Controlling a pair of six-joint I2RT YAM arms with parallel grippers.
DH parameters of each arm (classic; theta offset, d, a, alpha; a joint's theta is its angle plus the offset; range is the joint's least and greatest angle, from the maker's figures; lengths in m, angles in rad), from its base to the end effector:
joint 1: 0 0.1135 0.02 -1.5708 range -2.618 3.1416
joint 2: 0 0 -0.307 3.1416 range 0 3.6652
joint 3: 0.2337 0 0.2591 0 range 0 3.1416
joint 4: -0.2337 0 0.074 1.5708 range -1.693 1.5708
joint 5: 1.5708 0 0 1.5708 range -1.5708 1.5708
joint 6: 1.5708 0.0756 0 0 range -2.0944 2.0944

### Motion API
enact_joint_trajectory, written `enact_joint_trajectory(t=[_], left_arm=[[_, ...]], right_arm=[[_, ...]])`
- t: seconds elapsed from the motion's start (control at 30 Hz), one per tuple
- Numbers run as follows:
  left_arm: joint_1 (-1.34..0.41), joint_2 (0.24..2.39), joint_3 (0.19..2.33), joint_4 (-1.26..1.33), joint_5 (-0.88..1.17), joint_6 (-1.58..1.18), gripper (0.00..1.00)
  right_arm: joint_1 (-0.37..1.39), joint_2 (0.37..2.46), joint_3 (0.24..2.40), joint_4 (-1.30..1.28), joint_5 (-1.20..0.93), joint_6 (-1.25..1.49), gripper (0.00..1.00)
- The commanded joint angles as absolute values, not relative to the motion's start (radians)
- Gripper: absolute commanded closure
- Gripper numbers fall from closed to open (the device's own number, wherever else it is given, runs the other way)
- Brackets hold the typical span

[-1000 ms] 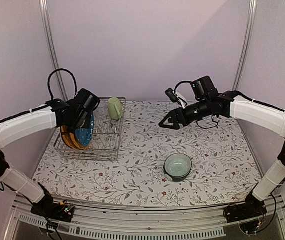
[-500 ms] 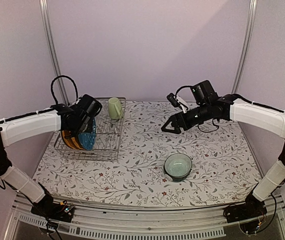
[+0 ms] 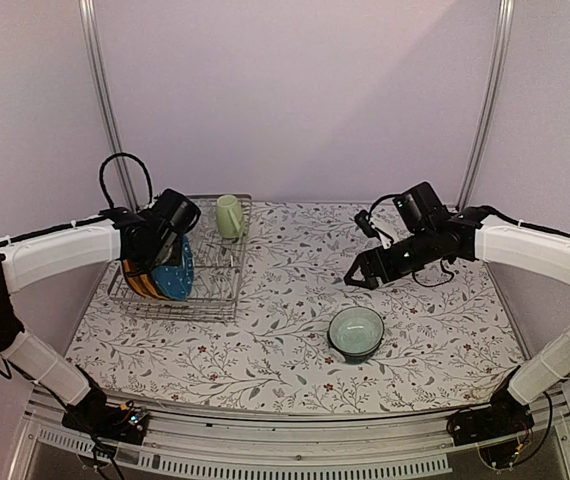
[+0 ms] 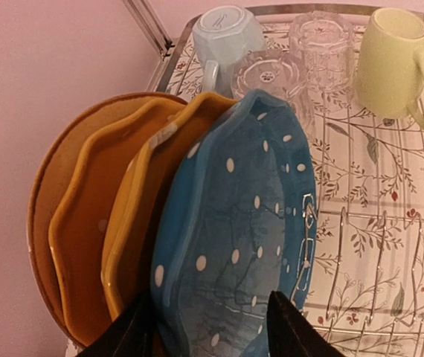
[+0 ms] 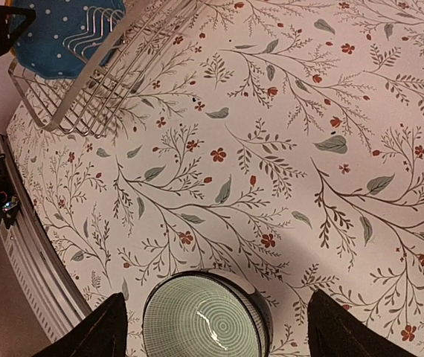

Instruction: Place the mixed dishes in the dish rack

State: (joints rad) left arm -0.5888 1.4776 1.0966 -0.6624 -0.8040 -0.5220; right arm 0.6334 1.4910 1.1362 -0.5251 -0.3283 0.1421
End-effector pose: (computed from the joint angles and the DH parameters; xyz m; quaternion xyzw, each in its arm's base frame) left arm 0.2892 -0.1276 0.2719 -0.0722 0.8914 0.1945 0.4030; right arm 0.2640 0.2241 0.2760 -0.2794 0.8870 0.2687 0.2511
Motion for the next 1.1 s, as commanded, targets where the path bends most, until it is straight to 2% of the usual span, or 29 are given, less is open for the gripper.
enact_joint_trajectory(t=[0.0, 0.23, 0.37, 0.57, 0.7, 1.07], left_arm=[[-0.579, 1.447, 1.093, -0.698, -0.810, -0.518, 0.47], [-0.580, 1.367, 1.122, -0.683, -0.731, -0.487, 0.39], [-0.583, 1.293, 1.122, -0.625, -0.648, -0.451, 0.30], [-0.586, 1.172, 1.079, -0.506, -0.474, -0.431, 0.18], [-0.588, 1.141, 1.060, -0.480, -0.430, -0.433, 0.15], [-0.588, 1.149, 1.034, -0.477, -0.417, -0.434, 0.14]], right_arm=[[0.630, 1.444, 1.092, -0.571, -0.270, 0.201, 0.19], [0.637, 1.423, 1.050, -0.628, -0.202, 0.244, 0.23], [0.652, 1.440, 1.037, -0.662, -0.161, 0.257, 0.26], [0.689, 1.493, 1.029, -0.680, -0.116, 0.267, 0.41], [0.716, 1.526, 1.035, -0.687, -0.098, 0.274, 0.50], [0.766, 1.575, 1.044, -0.722, -0.034, 0.290, 0.66]])
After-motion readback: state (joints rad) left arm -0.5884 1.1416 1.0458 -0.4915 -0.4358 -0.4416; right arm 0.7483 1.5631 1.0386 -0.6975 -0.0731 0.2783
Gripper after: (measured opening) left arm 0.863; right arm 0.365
